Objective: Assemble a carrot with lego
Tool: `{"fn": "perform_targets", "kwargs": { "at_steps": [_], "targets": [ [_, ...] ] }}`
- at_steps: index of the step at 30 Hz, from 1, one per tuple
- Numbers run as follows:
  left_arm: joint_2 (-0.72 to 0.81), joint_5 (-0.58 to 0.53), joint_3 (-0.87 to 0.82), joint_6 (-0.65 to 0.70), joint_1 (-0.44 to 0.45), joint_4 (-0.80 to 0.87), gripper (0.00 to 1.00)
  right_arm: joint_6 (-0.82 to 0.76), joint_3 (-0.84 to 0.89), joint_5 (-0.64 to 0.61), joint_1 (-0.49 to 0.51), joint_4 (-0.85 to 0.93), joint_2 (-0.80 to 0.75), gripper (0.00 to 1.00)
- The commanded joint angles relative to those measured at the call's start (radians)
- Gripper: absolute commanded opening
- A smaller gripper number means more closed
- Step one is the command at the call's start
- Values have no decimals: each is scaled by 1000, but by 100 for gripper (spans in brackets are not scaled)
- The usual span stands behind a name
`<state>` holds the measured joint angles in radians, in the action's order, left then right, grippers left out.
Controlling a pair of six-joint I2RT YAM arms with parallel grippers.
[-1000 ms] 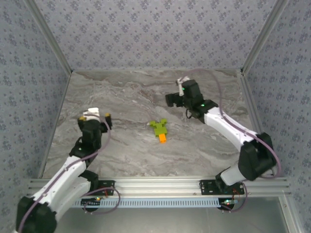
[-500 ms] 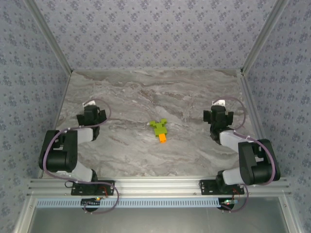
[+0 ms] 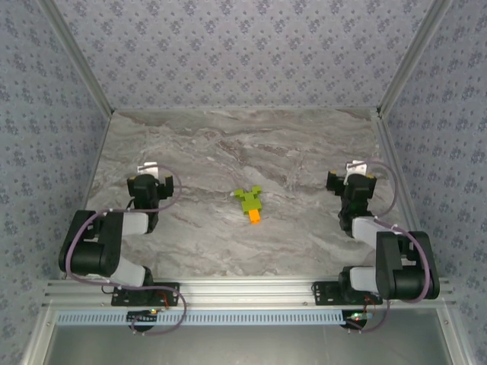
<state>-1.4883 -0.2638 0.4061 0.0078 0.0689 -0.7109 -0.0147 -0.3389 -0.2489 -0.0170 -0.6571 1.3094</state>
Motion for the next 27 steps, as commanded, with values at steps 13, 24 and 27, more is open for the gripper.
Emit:
{"fn": "perform_targets", "kwargs": {
  "at_steps": [13,24,27],
  "targets": [
    [-43,184,6,-38,-79,-101,97,-9,-40,146,10,-164,208,100],
    [-45,199,7,-32,-79,-99,98,-27,-12,117,32,-219,210,100],
    [-45,200,9,-32,-78,-97,98,-11,-32,141,14,-180,212,100]
  ]
}}
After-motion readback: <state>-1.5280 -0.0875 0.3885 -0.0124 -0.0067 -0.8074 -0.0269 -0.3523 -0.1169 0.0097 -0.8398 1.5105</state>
